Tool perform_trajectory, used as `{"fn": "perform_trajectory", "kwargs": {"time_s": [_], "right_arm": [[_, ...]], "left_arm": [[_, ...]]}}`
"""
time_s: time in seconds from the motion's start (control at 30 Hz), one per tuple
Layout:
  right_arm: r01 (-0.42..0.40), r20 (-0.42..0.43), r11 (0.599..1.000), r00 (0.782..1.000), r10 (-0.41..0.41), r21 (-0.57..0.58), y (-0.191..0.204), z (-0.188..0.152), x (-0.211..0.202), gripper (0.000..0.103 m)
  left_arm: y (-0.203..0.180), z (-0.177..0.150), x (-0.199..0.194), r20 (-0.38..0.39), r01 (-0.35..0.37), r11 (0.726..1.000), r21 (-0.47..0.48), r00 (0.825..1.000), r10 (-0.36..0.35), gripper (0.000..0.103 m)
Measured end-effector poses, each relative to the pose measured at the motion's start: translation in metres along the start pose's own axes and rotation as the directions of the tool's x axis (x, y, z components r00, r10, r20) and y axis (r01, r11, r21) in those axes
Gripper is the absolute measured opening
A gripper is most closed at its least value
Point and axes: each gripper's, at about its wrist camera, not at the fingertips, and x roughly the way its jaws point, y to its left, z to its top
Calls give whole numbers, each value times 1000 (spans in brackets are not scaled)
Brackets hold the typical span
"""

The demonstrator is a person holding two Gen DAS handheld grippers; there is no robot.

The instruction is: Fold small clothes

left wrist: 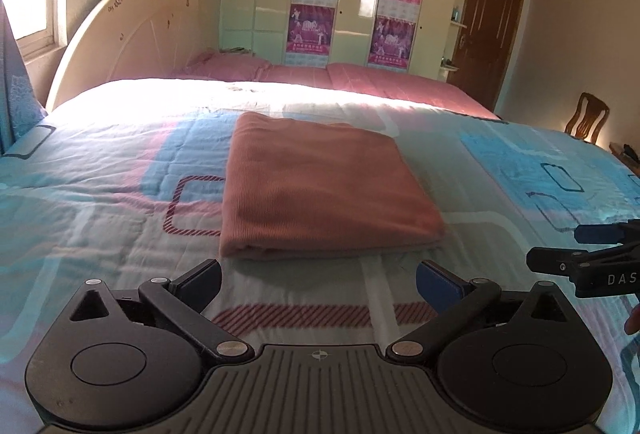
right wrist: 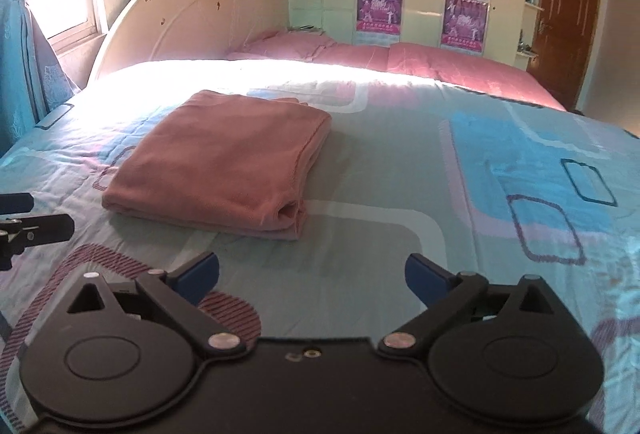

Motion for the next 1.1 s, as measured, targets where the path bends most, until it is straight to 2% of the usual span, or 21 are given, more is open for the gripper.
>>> {"fn": "perform_trajectory", "kwargs": {"time_s": [0.3,0.73,1.1], "right_arm": [[32,22,999,999,-33,33,5,-20,-51,99],[34,111,998,993,-41,61,23,-39,-146,100],[42,150,997,987,-52,71,36,-57,-189,100]], "left_arm": [[-17,-10,-51,34,37,999,13,999,-37,102],[-42,-27,-153,128,44,999,13,991,-46,102],[-42,-46,-206,166,51,999,2,985,-50,102]]}}
